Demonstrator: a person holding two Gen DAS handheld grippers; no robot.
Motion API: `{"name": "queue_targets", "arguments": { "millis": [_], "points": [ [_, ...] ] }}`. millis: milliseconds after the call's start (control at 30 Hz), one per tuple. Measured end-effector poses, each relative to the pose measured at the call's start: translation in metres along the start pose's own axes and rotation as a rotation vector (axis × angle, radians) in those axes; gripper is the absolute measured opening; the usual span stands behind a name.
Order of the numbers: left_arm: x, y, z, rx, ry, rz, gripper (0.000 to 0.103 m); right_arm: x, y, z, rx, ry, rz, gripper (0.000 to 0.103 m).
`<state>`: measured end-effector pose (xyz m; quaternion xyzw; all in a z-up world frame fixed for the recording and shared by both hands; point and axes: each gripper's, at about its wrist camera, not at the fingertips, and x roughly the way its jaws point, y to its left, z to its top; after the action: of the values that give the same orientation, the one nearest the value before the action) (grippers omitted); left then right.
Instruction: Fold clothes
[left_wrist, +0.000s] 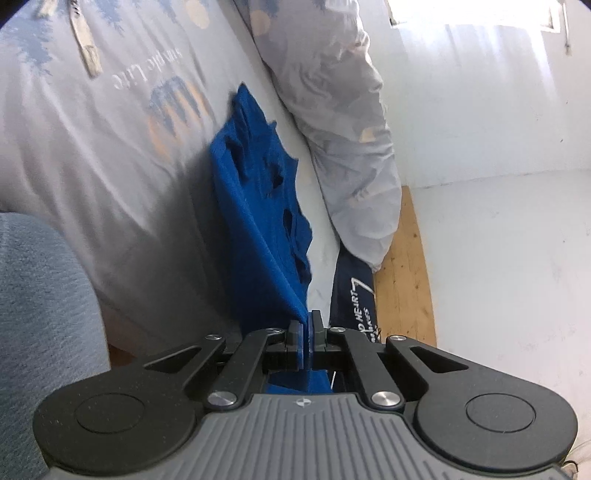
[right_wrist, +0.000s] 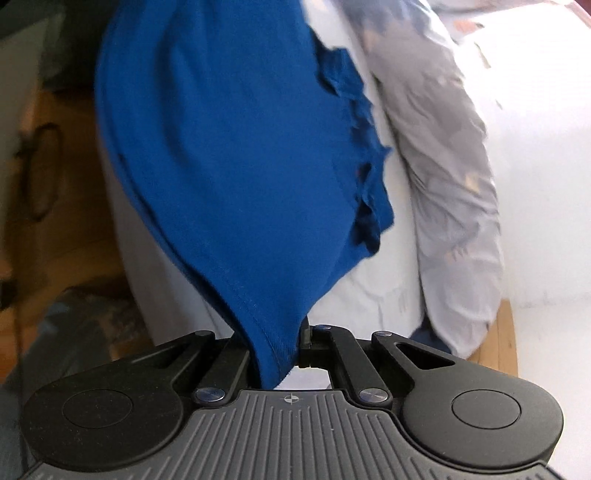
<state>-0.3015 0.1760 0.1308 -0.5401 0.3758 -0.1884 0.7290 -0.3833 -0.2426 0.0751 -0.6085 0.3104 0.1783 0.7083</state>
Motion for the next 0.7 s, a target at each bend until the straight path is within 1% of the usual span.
{"name": "queue_targets", "arguments": {
  "millis": [67, 133, 233, 367, 433, 533, 633, 700],
  "points": [
    [-0.013, 0.002, -0.001, -0.002, -0.014, -0.003, 0.006, -0.018, 0.002, 0.008, -0.033, 0.005, 0.034, 0.002],
    [-0.025, 0.003, -0.003, -0.010, -0.023, -0.014, 0.006, -0.029, -0.005, 0.012, -0.052, 0.015, 0.072, 0.002],
    [-0.042, 0.003, -0.009, -0.030, -0.033, -0.042, 0.006, -0.061, -0.009, 0.020, -0.060, 0.014, 0.099, 0.002],
    [-0.051, -0.001, -0.023, -0.054, -0.015, -0.083, 0.006, -0.106, -0.017, 0.034, -0.060, 0.007, 0.168, 0.002],
    [-0.048, -0.003, -0.025, -0.059, -0.008, -0.087, 0.006, -0.118, -0.027, 0.041, -0.055, -0.007, 0.196, 0.002],
    [-0.038, -0.004, -0.015, -0.052, -0.020, -0.080, 0.006, -0.118, -0.038, 0.051, -0.034, -0.026, 0.221, 0.002],
    [-0.025, -0.006, 0.007, -0.040, -0.060, -0.043, 0.006, -0.096, -0.059, 0.061, -0.001, -0.033, 0.239, 0.002],
    [-0.019, -0.010, 0.023, -0.031, -0.087, -0.025, 0.006, -0.077, -0.078, 0.060, 0.040, -0.039, 0.234, 0.002]
  ]
}}
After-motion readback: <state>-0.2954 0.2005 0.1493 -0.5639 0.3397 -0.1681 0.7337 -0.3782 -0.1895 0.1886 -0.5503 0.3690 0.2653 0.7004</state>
